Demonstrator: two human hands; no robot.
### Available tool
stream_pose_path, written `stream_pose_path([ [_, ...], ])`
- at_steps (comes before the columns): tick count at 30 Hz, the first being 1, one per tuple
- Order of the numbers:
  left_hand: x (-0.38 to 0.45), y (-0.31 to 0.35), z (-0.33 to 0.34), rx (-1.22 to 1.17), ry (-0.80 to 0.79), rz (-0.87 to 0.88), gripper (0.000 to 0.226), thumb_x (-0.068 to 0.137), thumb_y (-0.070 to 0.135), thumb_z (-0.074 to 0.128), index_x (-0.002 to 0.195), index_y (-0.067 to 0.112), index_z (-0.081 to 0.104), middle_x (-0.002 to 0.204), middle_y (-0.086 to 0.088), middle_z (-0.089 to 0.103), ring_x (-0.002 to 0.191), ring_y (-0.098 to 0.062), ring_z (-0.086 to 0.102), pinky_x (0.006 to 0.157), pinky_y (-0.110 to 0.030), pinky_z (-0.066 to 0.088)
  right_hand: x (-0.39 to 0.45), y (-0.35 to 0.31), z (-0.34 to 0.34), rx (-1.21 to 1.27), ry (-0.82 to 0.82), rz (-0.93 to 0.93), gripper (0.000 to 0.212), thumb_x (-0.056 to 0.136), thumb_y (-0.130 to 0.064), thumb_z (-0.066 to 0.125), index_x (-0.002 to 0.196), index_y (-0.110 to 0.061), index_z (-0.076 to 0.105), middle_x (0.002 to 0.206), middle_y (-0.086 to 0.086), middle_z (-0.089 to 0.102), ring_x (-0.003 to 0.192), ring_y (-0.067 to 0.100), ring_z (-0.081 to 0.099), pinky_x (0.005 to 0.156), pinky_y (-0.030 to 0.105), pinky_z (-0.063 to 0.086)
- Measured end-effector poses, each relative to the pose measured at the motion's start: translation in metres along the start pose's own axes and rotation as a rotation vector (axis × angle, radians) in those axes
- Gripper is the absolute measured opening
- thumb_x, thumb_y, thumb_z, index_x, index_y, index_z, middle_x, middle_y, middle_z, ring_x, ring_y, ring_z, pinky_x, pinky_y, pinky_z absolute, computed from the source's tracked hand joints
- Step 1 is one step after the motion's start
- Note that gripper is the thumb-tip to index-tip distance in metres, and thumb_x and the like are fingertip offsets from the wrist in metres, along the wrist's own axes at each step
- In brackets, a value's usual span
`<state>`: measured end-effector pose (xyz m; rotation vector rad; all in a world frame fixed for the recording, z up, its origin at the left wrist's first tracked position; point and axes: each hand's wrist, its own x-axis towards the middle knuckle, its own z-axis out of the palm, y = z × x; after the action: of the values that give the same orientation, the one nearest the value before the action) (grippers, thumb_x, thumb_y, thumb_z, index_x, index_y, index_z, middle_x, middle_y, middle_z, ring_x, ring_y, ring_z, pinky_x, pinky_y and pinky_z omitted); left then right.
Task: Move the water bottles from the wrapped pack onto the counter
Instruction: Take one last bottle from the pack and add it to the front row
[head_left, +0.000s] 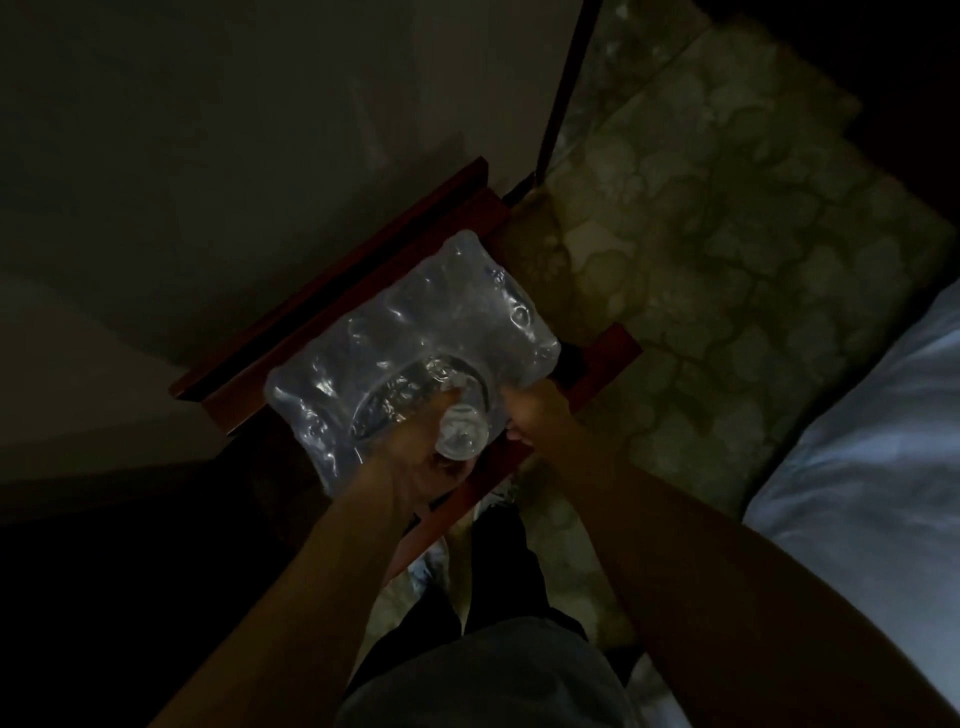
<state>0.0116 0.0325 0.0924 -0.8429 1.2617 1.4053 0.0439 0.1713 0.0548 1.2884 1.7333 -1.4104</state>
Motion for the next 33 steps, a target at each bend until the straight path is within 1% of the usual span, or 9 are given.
stream_pose_path([
  [5,-0.028,-0.001,-0.004,-0.076,-0.09,-0.008,0.025,0.099,0.03,0.048,0.088,0.01,0.057,0.067,-0.007,0.067,0.064,-0.019,0.06,0.056,-0.028,0.053,-0.022,-0.005,0.015,0.035,-0.154,0.163,0.044,0.093,-0.055,0.044,0.073,-0.017,0.053,0.059,0.001,0.051,0.048,0.011,0.043,0.048,0.018,0.035],
  [10,-0.054,-0.011,0.003,-0.107,-0.117,0.076,0.028,0.102,0.023,0.045,0.11,0.001,0.06,0.103,-0.018,0.06,0.076,-0.021,0.056,0.067,-0.03,0.048,-0.046,-0.011,0.021,0.12,-0.228,0.211,0.053,0.081,-0.066,0.055,0.102,-0.018,0.064,0.084,0.001,0.065,0.066,0.013,0.055,0.054,0.023,0.043],
  [14,-0.073,-0.017,0.004,-0.185,-0.14,0.096,0.043,0.105,0.016,0.034,0.138,-0.01,0.041,0.139,-0.03,0.045,0.108,-0.037,0.055,0.099,-0.041,0.043,-0.074,-0.014,0.011,0.117,-0.215,0.159,0.042,0.074,-0.061,0.069,0.087,-0.021,0.064,0.088,-0.002,0.069,0.078,0.013,0.06,0.064,0.022,0.048],
  [17,-0.084,-0.016,-0.005,-0.186,-0.214,0.107,0.043,0.099,0.016,0.05,0.135,-0.007,0.048,0.132,-0.027,0.055,0.113,-0.035,0.058,0.105,-0.043,0.043,-0.095,-0.02,0.005,0.14,-0.194,0.102,0.046,0.072,-0.058,0.073,0.097,-0.02,0.069,0.09,-0.003,0.072,0.076,0.011,0.06,0.054,0.019,0.045],
  [22,-0.109,-0.008,-0.025,-0.071,-0.253,0.228,0.046,0.09,0.025,0.064,0.127,0.0,0.058,0.126,-0.022,0.063,0.12,-0.035,0.058,0.107,-0.046,0.043,-0.134,-0.039,0.013,0.121,-0.114,-0.024,0.053,0.071,-0.062,0.071,0.103,-0.019,0.069,0.104,0.003,0.071,0.09,0.015,0.061,0.073,0.024,0.047],
  [24,-0.126,-0.001,-0.035,0.023,-0.261,0.335,0.044,0.088,0.033,0.065,0.123,0.007,0.063,0.118,-0.015,0.069,0.113,-0.03,0.063,0.097,-0.041,0.051,-0.151,-0.051,0.019,0.131,-0.101,-0.118,0.053,0.074,-0.061,0.069,0.106,-0.018,0.069,0.108,0.009,0.072,0.089,0.019,0.065,0.077,0.027,0.05],
  [27,-0.157,0.01,-0.054,0.072,-0.252,0.509,0.039,0.087,0.039,0.065,0.118,0.015,0.066,0.106,-0.006,0.075,0.096,-0.019,0.07,0.074,-0.028,0.052,-0.177,-0.07,0.026,0.109,-0.12,-0.32,0.055,0.079,-0.062,0.064,0.111,-0.018,0.07,0.082,0.0,0.071,0.059,0.008,0.053,0.055,0.022,0.038],
  [29,-0.175,0.017,-0.066,0.069,-0.271,0.61,0.038,0.087,0.038,0.066,0.118,0.017,0.065,0.103,-0.005,0.076,0.093,-0.019,0.073,0.076,-0.029,0.053,-0.194,-0.084,0.031,0.088,-0.136,-0.467,0.052,0.079,-0.063,0.062,0.107,-0.02,0.07,0.067,-0.007,0.066,0.048,0.003,0.046,0.044,0.017,0.031],
  [33,-0.21,0.035,-0.089,-0.022,-0.256,0.778,0.04,0.089,0.033,0.065,0.12,0.009,0.064,0.106,-0.016,0.074,0.098,-0.029,0.071,0.088,-0.041,0.055,-0.223,-0.116,0.049,0.111,-0.144,-0.658,0.042,0.084,-0.057,0.061,0.103,-0.02,0.068,0.051,-0.011,0.059,0.039,0.0,0.044,0.036,0.014,0.031],
])
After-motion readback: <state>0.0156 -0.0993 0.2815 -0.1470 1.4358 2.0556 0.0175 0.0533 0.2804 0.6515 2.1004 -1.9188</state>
